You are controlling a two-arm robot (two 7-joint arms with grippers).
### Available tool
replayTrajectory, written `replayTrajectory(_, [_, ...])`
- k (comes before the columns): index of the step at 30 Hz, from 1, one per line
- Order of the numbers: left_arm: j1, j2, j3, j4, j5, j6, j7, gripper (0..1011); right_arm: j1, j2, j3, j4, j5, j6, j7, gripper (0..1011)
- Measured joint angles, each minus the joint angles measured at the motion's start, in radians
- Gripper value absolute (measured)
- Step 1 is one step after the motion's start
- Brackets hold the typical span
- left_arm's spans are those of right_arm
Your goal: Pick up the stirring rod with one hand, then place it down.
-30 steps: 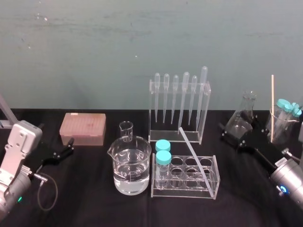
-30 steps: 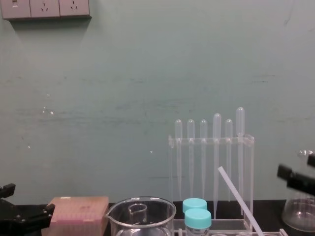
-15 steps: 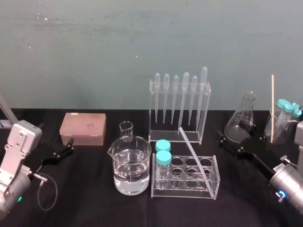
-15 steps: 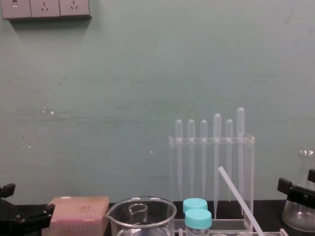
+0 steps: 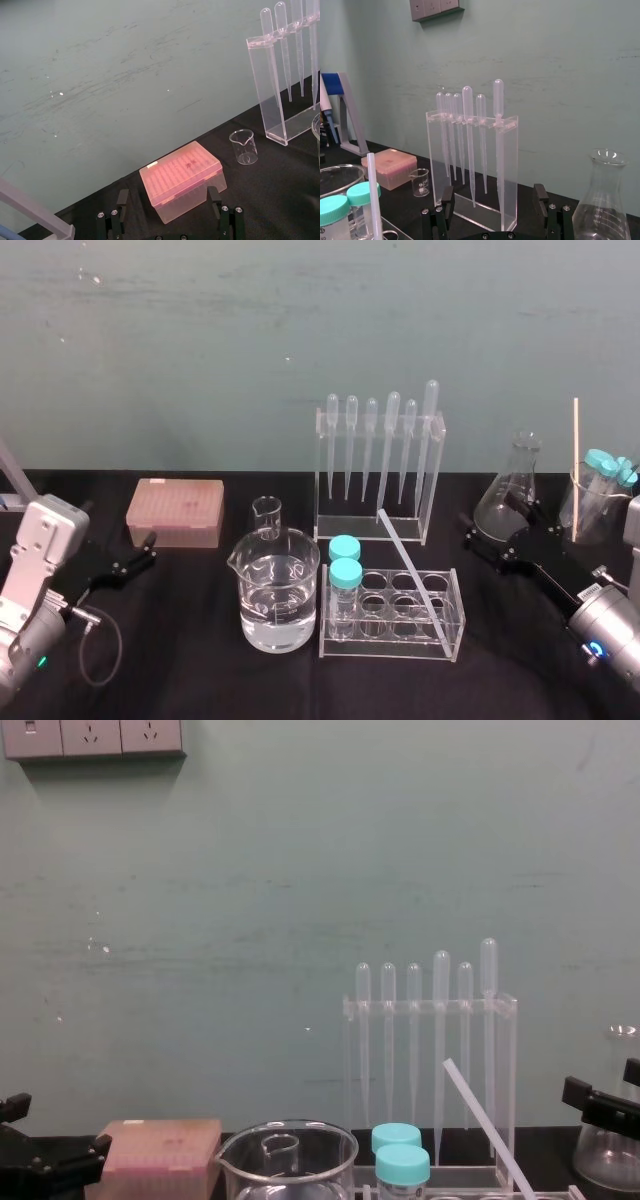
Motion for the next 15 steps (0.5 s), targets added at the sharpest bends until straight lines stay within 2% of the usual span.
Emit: replayTrajectory(15, [0.000, 0.000, 0.000, 0.000, 0.000, 0.000, 0.000, 1000, 0.001, 0.000, 0.000, 0.001, 0.001, -0.004, 0.002, 1000])
